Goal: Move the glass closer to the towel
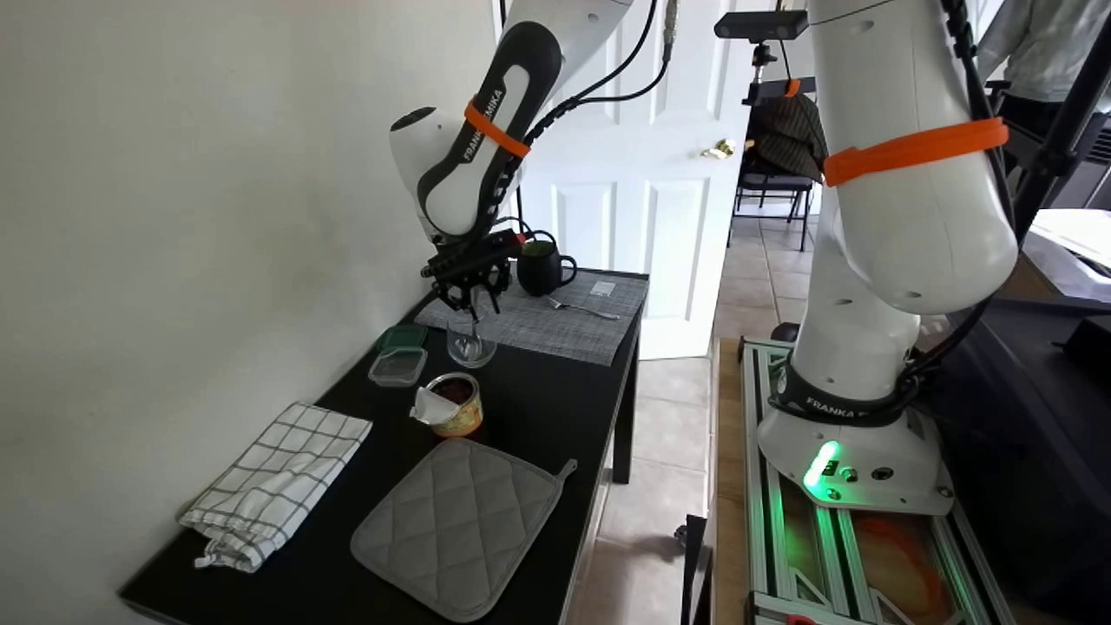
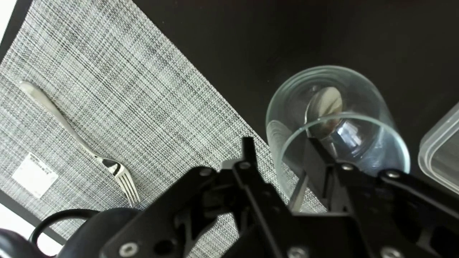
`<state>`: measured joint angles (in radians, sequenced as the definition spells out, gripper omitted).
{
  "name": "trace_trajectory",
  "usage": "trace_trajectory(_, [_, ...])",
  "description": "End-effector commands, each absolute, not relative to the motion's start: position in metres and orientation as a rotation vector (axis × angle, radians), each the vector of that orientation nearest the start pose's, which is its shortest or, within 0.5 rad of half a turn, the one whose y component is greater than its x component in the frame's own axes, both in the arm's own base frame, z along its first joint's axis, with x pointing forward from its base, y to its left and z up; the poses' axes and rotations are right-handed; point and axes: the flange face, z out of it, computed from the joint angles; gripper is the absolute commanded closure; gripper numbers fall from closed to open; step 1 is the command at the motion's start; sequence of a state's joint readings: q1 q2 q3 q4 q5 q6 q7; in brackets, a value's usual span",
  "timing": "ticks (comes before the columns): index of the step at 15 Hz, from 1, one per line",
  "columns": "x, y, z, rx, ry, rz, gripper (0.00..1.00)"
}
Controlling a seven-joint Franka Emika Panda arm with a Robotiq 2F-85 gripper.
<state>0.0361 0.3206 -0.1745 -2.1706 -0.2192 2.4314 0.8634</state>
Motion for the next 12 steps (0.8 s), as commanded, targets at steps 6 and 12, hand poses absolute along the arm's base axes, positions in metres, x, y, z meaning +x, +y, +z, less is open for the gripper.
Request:
trace_trajectory(6, [0.536, -0.043, 0.303, -3.071, 1.277, -0.097, 0.00])
trace_trajectory(12, [0.539, -0.016, 0.345, -3.097, 1.113, -0.244, 0.00])
